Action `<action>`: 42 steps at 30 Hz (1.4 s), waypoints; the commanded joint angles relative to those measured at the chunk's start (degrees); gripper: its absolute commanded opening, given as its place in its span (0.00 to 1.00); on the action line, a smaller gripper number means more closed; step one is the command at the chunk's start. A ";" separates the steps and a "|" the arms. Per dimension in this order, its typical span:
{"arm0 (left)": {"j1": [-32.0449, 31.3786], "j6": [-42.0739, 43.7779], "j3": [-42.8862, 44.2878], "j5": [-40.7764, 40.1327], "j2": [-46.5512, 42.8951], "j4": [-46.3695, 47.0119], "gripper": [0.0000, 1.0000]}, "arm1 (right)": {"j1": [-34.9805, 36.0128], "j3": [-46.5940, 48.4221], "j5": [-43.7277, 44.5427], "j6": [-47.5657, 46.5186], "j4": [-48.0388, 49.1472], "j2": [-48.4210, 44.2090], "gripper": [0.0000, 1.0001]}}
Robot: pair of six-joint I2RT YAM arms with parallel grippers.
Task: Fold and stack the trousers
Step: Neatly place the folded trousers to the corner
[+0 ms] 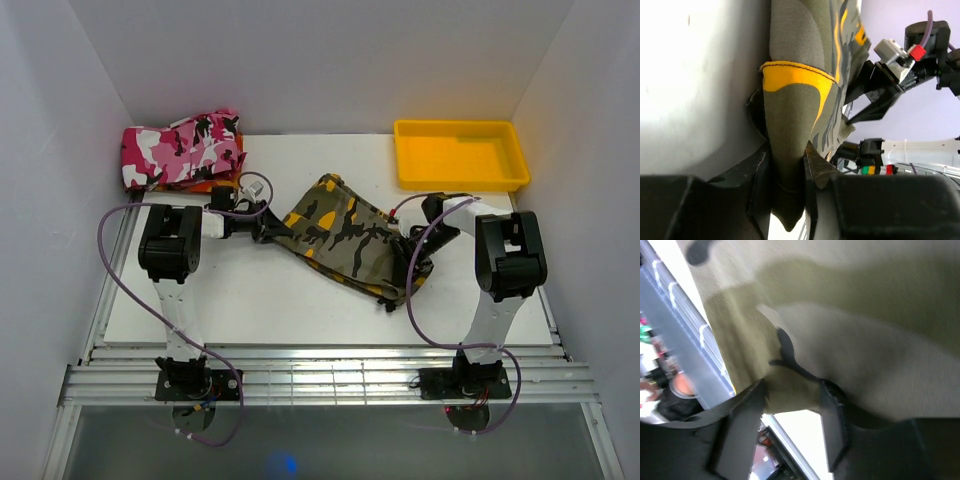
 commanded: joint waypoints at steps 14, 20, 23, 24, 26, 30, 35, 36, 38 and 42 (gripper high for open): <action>1.48 -14.71 -18.20 -10.09 -11.83 22.83 0.98 | 2.25 27.09 0.11 4.87 3.34 1.19 0.60; -0.54 -18.04 -17.76 -17.18 -6.47 25.55 0.98 | 3.66 25.72 2.65 11.91 10.28 4.19 0.58; -2.30 -17.96 -17.94 -21.68 -5.59 25.73 0.98 | 5.33 20.97 7.83 12.80 12.13 7.35 0.53; -3.52 -17.61 -18.11 -25.09 -5.59 25.47 0.98 | 6.03 19.82 9.76 13.58 13.01 8.14 0.52; -4.93 -16.91 -18.11 -28.01 -5.59 23.98 0.98 | 6.47 17.71 10.48 14.81 15.12 10.42 0.52; -8.09 -17.78 -17.59 -29.96 -3.49 23.97 0.98 | 7.79 17.78 11.54 15.44 15.66 14.64 0.51; -8.80 -17.35 -15.92 -27.59 -1.37 26.78 0.64 | 8.41 17.79 11.98 15.17 15.65 16.41 0.50; -8.72 -17.00 -15.31 -27.24 -1.45 26.78 0.58 | 8.41 17.79 11.63 15.17 15.74 16.32 0.50; -8.54 -17.08 -13.99 -26.01 -1.89 27.22 0.37 | 8.41 17.87 11.19 15.08 15.65 15.62 0.50; -7.93 -14.98 -7.50 -19.87 -2.95 27.92 0.10 | 7.97 18.93 9.35 14.30 14.60 12.73 0.52</action>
